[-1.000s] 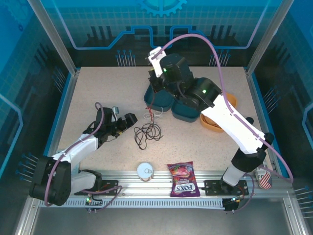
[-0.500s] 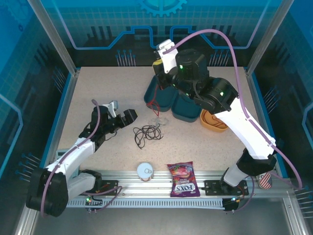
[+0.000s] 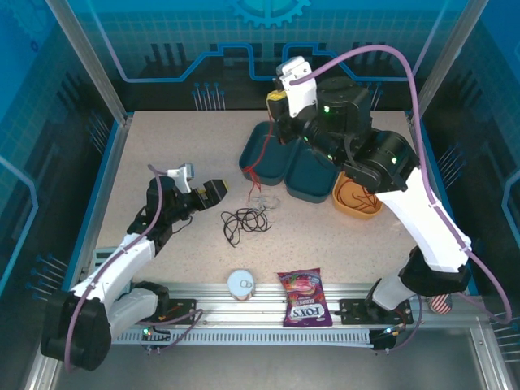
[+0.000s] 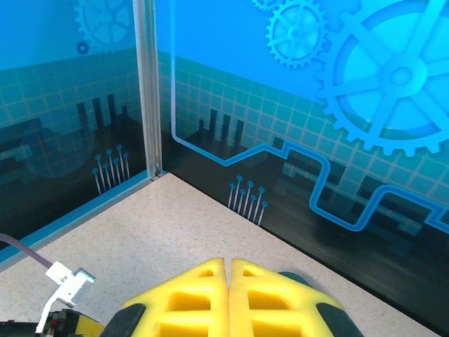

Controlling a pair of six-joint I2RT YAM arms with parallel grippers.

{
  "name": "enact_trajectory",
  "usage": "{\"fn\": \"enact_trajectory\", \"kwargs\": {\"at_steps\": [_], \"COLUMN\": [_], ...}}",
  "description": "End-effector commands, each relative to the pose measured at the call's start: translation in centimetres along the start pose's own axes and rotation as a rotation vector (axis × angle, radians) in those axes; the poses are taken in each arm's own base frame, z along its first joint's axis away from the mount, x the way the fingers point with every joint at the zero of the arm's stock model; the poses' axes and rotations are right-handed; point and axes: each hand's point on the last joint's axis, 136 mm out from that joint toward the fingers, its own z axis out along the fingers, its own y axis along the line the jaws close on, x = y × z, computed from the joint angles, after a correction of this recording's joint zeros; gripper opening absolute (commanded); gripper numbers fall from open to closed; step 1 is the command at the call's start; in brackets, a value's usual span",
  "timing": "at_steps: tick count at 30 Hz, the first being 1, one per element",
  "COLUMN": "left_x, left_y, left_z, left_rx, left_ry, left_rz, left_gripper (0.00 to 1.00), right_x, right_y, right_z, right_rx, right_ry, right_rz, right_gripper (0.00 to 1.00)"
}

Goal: Untangle the cables

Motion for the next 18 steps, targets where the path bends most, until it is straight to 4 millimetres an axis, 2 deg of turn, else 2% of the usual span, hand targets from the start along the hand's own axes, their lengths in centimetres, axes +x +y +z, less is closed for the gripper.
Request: {"fn": "enact_trajectory", "kwargs": {"at_steps": [1,3,12,18], "left_x": [0.6,0.7,1.1,1.2], "left_y": [0.0,0.1,0.9,0.9], "left_z": [-0.3,-0.4,-1.0,-1.3], "left_rx": [0.004,-0.005,-0.043,-0.045], "left_ry": [0.012,0.014,0.001,0.001], "left_rz": [0.034,0.036,0.037,0.032], "left_gripper": [0.99,0.99,0.99,0.99], "right_x": [-1.5,-1.3,0.8,4.2], "right_y": [-3.5,-5.2,-15.4,-22.0], "right_z": [-2.7,-3.2,-6.3,-6.8], "right_rx": [0.104,0.151,0.415,0.569], "right_ry": [-0.039,-0.030,0.023,0.111], "right_rz": [-0.012,-0.009,0.049,0.065], "right_gripper": [0.00,0.00,0.00,0.00]}}
